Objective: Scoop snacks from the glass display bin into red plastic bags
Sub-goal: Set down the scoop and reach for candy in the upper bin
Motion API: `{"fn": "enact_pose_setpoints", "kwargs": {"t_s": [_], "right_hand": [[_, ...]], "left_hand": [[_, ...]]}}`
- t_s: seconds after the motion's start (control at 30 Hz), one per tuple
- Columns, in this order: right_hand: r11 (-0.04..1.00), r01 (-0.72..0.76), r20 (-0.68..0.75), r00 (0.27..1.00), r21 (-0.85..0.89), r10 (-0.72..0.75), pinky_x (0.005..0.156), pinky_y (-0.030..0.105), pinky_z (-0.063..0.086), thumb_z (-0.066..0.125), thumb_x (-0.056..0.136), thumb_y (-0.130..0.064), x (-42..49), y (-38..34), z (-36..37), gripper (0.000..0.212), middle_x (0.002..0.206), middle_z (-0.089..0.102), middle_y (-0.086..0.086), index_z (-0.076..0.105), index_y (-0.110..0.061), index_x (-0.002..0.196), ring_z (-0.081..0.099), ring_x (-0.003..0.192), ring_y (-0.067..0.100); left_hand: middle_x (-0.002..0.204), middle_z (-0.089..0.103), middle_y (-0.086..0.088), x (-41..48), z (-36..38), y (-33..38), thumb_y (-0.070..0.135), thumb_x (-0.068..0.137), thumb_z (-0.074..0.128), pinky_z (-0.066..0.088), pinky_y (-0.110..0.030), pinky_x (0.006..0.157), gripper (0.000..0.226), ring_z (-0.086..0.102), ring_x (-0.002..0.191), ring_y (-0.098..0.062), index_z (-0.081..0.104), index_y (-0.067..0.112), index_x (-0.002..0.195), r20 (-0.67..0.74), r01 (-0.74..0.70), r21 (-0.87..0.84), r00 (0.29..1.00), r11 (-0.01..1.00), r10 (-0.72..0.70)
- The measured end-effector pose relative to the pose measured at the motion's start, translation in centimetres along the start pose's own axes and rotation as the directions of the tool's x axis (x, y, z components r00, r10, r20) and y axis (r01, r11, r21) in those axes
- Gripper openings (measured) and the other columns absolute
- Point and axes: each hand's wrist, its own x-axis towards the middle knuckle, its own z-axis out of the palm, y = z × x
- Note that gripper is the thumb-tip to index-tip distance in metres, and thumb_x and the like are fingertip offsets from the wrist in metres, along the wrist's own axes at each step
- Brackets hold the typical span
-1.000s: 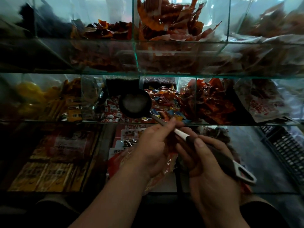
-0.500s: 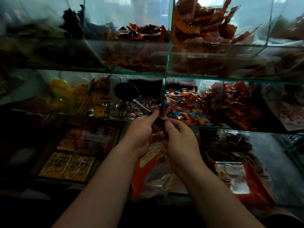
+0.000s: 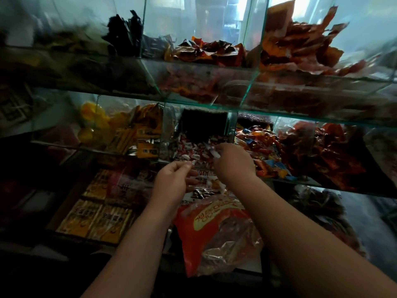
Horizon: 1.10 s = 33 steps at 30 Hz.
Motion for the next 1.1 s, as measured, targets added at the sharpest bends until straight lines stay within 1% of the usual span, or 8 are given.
{"fn": "enact_pose_setpoints", "kwargs": {"t_s": [0.1,0.23,0.4,0.6,0.73,0.87,0.97,1.1], "right_hand": [[0.974,0.168,-0.206,0.969,0.150,-0.136,0.076,0.035,0.059,0.064,0.095,-0.039,-3.0,1.2,-2.1,0.033,0.113,0.074,-0.002,0.070,-0.024,0.124,0.069,0.100,0.019],[0.832,0.279,-0.417,0.907,0.479,-0.064,0.071,0.029,0.062,0.070,0.088,-0.047,-7.0,3.6,-7.2,0.032,0.091,0.075,-0.016,0.076,-0.026,0.112,0.070,0.082,-0.003],[0.785,0.375,-0.587,0.809,0.494,-0.017,0.065,0.017,0.059,0.074,0.088,-0.039,-9.3,6.5,-13.1,0.026,0.084,0.071,-0.018,0.075,-0.021,0.108,0.070,0.076,-0.004],[0.814,0.398,-0.717,0.697,0.423,0.032,0.090,0.040,0.057,0.073,0.087,-0.033,-9.2,10.2,-16.2,0.032,0.108,0.073,-0.004,0.073,-0.016,0.114,0.068,0.103,0.012],[0.837,0.366,-0.715,0.698,0.407,0.043,0.098,0.036,0.053,0.076,0.086,-0.025,-8.0,11.7,-16.9,0.036,0.117,0.069,-0.001,0.070,-0.015,0.120,0.062,0.113,0.013],[0.725,0.364,-0.636,0.761,0.584,0.131,0.086,0.008,0.050,0.078,0.085,-0.018,-6.8,12.3,-17.0,0.037,0.105,0.066,-0.018,0.069,-0.017,0.121,0.062,0.099,-0.011],[0.612,0.377,-0.587,0.789,0.695,0.181,0.090,0.018,0.056,0.077,0.086,-0.015,-6.2,12.0,-16.9,0.037,0.109,0.071,-0.010,0.070,-0.017,0.122,0.067,0.104,-0.001],[0.545,0.402,-0.575,0.795,0.736,0.191,0.089,0.035,0.061,0.076,0.085,-0.010,-5.6,11.5,-16.4,0.032,0.107,0.074,-0.005,0.072,-0.019,0.115,0.071,0.102,0.006]], "left_hand": [[0.083,0.075,0.000,-0.9,0.9,0.6,0.038,0.098,0.064,0.052,-0.028,0.061,0.019,0.072,0.069,-0.013,0.073,0.029,0.083,0.073,-0.124,0.120,0.991,0.985,0.116],[0.078,0.074,0.006,-3.0,3.4,4.0,0.054,0.088,0.063,0.059,-0.030,0.058,0.019,0.071,0.070,-0.011,0.072,0.037,0.085,0.149,-0.390,0.183,0.918,0.903,0.366],[0.081,0.074,0.009,-5.3,8.5,8.5,0.042,0.095,0.064,0.055,-0.017,0.059,0.012,0.071,0.074,-0.006,0.073,0.035,0.088,0.216,-0.578,0.109,0.808,0.809,0.548],[0.110,0.068,0.008,-6.4,13.4,10.7,0.030,0.096,0.068,0.057,-0.019,0.070,0.019,0.067,0.092,-0.001,0.066,0.041,0.112,0.276,-0.700,0.131,0.706,0.702,0.653],[0.105,0.071,0.009,-5.8,14.6,11.9,0.029,0.095,0.067,0.054,-0.013,0.068,0.030,0.069,0.091,-0.002,0.063,0.055,0.110,0.302,-0.690,0.068,0.702,0.720,0.645],[0.106,0.073,0.018,-4.7,15.7,11.8,0.021,0.096,0.068,0.055,-0.016,0.080,0.035,0.068,0.102,0.002,0.062,0.051,0.111,0.339,-0.651,0.028,0.720,0.759,0.605],[0.116,0.069,0.015,-4.3,16.3,11.7,0.021,0.097,0.067,0.055,-0.028,0.094,0.032,0.065,0.109,0.002,0.061,0.049,0.111,0.342,-0.657,0.036,0.716,0.753,0.609],[0.116,0.067,0.019,-4.4,16.9,11.8,0.026,0.095,0.067,0.053,-0.012,0.082,0.034,0.063,0.106,0.009,0.060,0.051,0.118,0.331,-0.657,0.023,0.716,0.754,0.614]]}}
